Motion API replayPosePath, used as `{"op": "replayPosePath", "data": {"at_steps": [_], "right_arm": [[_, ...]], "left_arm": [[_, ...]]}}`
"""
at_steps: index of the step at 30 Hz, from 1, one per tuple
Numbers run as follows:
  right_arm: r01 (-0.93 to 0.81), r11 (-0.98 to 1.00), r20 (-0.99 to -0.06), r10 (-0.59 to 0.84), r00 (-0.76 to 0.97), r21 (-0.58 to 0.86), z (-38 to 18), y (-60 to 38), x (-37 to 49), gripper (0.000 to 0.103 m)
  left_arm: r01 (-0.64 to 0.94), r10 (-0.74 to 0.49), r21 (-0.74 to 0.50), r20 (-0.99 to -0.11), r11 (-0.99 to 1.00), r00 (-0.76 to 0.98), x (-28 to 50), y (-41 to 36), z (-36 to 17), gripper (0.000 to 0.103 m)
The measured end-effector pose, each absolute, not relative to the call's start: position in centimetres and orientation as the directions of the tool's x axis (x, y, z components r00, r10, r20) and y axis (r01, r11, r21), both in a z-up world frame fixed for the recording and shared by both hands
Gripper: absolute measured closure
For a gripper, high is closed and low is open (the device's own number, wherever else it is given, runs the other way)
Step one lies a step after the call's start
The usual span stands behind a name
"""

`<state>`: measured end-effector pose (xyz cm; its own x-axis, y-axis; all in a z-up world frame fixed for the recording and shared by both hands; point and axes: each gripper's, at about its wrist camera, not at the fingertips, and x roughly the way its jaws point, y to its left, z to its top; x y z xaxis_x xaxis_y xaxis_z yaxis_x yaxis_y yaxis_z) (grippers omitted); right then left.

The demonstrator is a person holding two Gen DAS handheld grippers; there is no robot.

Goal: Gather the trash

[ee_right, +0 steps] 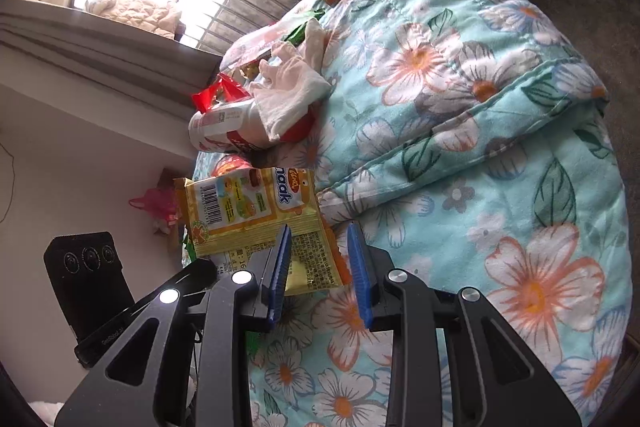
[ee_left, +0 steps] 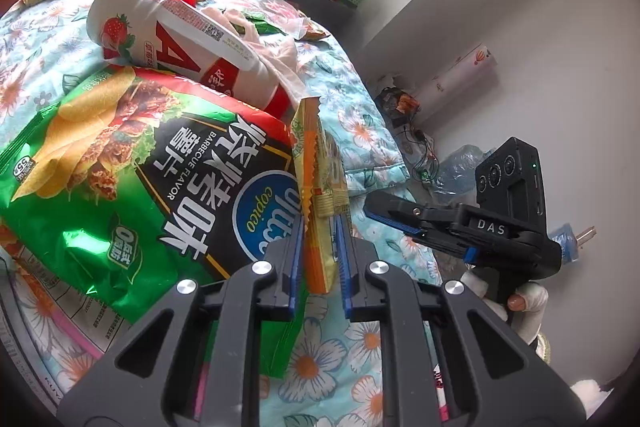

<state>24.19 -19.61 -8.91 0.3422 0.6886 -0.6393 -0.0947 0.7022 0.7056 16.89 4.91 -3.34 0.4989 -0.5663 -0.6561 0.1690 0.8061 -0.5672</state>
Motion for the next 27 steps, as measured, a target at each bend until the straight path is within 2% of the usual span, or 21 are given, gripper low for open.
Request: {"op": "replayPosePath", "data": {"at_steps": [7, 11, 12, 20, 23, 27], "right_arm": [[-0.121, 0.730, -0.642, 0.657, 0.395, 0.673, -5.0, -20.6, 25.3, 0.072], [-0.131, 0.692, -0.605, 0.695, 0.388, 0.710, -3.0, -19.2, 28.1, 0.051], [-0.123, 0.675, -0.592, 0.708, 0.385, 0.728, -2.7, -18.8, 28.9, 0.050], [0.109, 0.463, -0.472, 0.824, 0.312, 0.880, -6.2, -15.1, 38.2, 0.050], [0.189, 0.412, -0.452, 0.837, 0.308, 0.891, -7.7, -13.9, 40.5, 0.050], [0.274, 0.397, -0.472, 0.824, 0.315, 0.876, -9.4, -12.9, 42.8, 0.050]], "left_arm": [[0.170, -0.570, -0.580, -0.627, 0.797, 0.532, 15.2, 7.0, -2.0, 0.089], [0.165, -0.571, -0.592, -0.606, 0.789, 0.555, 14.7, 8.4, -1.5, 0.089], [0.163, -0.571, -0.596, -0.601, 0.787, 0.560, 14.6, 8.7, -1.4, 0.089], [0.153, -0.580, -0.625, -0.568, 0.766, 0.584, 14.2, 10.6, -0.9, 0.089], [0.150, -0.587, -0.637, -0.559, 0.756, 0.586, 14.0, 11.1, -1.0, 0.089], [0.150, -0.595, -0.645, -0.555, 0.749, 0.581, 14.0, 11.2, -1.2, 0.089]]}}
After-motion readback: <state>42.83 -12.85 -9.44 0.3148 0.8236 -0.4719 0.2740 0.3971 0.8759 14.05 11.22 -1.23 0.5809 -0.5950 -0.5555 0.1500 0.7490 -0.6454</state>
